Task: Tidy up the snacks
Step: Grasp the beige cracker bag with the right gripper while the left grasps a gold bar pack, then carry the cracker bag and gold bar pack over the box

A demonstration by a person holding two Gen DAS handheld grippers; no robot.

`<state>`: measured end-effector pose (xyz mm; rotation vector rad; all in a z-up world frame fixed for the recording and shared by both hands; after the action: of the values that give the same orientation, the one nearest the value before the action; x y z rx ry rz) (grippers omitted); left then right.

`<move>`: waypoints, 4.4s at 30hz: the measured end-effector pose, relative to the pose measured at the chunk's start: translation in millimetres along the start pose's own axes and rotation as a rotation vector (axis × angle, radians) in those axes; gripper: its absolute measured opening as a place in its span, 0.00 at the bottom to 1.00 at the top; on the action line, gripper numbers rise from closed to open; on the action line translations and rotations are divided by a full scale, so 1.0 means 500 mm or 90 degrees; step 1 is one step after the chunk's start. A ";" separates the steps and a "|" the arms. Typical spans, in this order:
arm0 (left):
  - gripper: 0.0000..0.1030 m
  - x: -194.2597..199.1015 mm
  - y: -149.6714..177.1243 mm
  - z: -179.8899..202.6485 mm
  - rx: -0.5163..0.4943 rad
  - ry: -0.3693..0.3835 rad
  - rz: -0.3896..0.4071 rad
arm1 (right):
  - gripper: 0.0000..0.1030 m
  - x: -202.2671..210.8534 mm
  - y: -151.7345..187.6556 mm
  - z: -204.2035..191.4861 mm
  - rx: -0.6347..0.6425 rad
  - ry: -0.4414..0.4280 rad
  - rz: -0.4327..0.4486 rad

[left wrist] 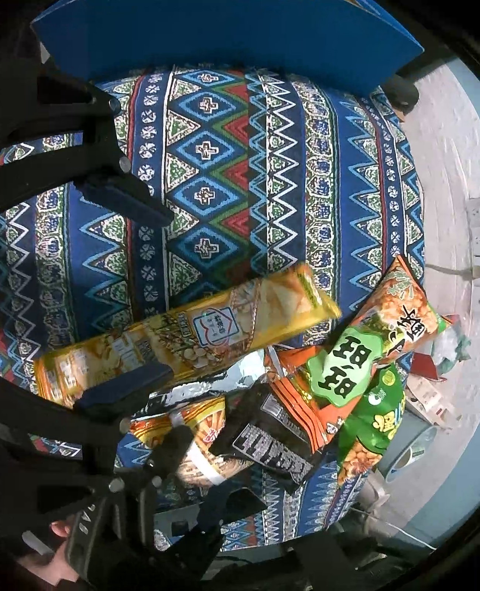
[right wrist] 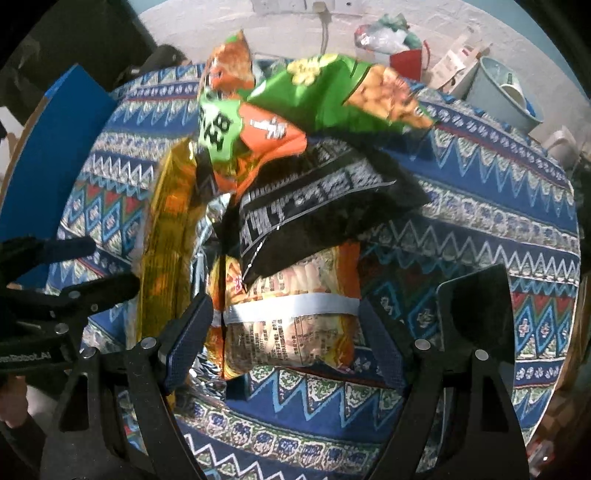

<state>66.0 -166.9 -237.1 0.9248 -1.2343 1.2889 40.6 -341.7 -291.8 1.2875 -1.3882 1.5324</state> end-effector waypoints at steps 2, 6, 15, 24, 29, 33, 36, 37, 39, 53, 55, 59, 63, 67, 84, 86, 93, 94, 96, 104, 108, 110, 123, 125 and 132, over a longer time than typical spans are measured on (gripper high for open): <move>0.78 -0.007 -0.003 0.003 0.004 -0.001 0.000 | 0.78 -0.011 0.004 0.000 0.013 0.015 -0.007; 0.78 -0.023 -0.008 0.021 0.008 0.004 -0.013 | 0.74 -0.027 0.017 0.005 0.016 0.019 -0.025; 0.79 -0.051 0.000 0.060 0.013 0.011 -0.020 | 0.60 -0.023 0.044 0.052 -0.019 0.039 -0.042; 0.86 -0.090 0.007 0.080 0.004 0.030 -0.014 | 0.63 -0.032 0.049 0.086 -0.042 0.032 -0.034; 0.57 -0.085 0.014 0.055 -0.016 0.015 -0.012 | 0.62 -0.040 0.045 0.090 -0.024 0.043 -0.034; 0.55 -0.084 0.018 0.044 -0.006 0.021 -0.014 | 0.59 -0.032 0.052 0.077 -0.031 0.048 -0.038; 0.68 -0.086 0.012 0.036 -0.014 0.022 -0.012 | 0.59 -0.021 0.050 0.068 -0.031 0.049 -0.030; 0.68 -0.087 0.008 0.040 -0.024 0.012 -0.006 | 0.59 -0.020 0.051 0.063 -0.030 0.051 -0.030; 0.60 -0.092 0.001 0.052 -0.040 -0.003 0.002 | 0.58 -0.012 0.058 0.064 -0.032 0.052 -0.028; 0.30 -0.011 0.010 -0.006 -0.063 -0.013 0.043 | 0.57 0.118 0.067 0.038 -0.064 0.017 0.052; 0.30 0.014 0.014 -0.014 -0.071 -0.018 0.061 | 0.57 0.130 0.061 0.027 -0.059 0.014 0.062; 0.30 0.067 0.027 -0.029 -0.088 -0.026 0.102 | 0.57 0.133 0.028 0.007 -0.050 0.010 0.075; 0.30 0.111 0.031 -0.058 -0.091 -0.026 0.129 | 0.57 0.137 0.000 -0.017 -0.041 0.007 0.090; 0.30 0.146 0.033 -0.081 -0.091 -0.030 0.156 | 0.57 0.142 -0.023 -0.050 -0.029 0.007 0.104; 0.30 0.302 0.021 -0.190 -0.042 -0.064 0.288 | 0.57 0.188 -0.115 -0.215 0.042 -0.024 0.153; 0.30 0.322 0.020 -0.210 -0.034 -0.071 0.304 | 0.57 0.196 -0.127 -0.238 0.051 -0.032 0.160; 0.30 0.372 0.020 -0.285 -0.008 -0.093 0.339 | 0.57 0.214 -0.165 -0.327 0.082 -0.059 0.176; 0.30 0.378 0.021 -0.301 -0.002 -0.097 0.342 | 0.57 0.215 -0.170 -0.341 0.088 -0.064 0.178; 0.30 0.384 0.024 -0.323 0.008 -0.101 0.345 | 0.57 0.215 -0.180 -0.363 0.096 -0.070 0.179; 0.30 0.392 0.030 -0.432 0.074 -0.109 0.341 | 0.57 0.212 -0.231 -0.467 0.131 -0.092 0.187; 0.30 0.392 0.037 -0.487 0.106 -0.116 0.339 | 0.57 0.210 -0.255 -0.519 0.151 -0.105 0.191; 0.30 0.391 0.039 -0.506 0.118 -0.117 0.336 | 0.57 0.208 -0.264 -0.546 0.162 -0.110 0.193; 0.30 0.367 0.070 -0.621 0.200 -0.108 0.311 | 0.57 0.148 -0.292 -0.700 0.221 -0.143 0.167; 0.30 0.358 0.075 -0.640 0.218 -0.102 0.300 | 0.57 0.137 -0.290 -0.715 0.227 -0.146 0.158; 0.30 0.361 0.081 -0.659 0.235 -0.106 0.301 | 0.57 0.104 -0.294 -0.750 0.241 -0.157 0.136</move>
<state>48.7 191.9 -119.9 1.0528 -1.4257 1.8912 83.5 45.2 -175.5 1.6449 -1.4723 1.9002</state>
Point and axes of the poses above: each gripper's, at about its wrist camera, not at the fingertips, and x roughly against the way its jaws point, z to its right, y to its underside, the point moved 7 cm from there along -x, roughly the way its jaws point, and after that the axes turned 3 degrees about y, right-handed, at the moved point
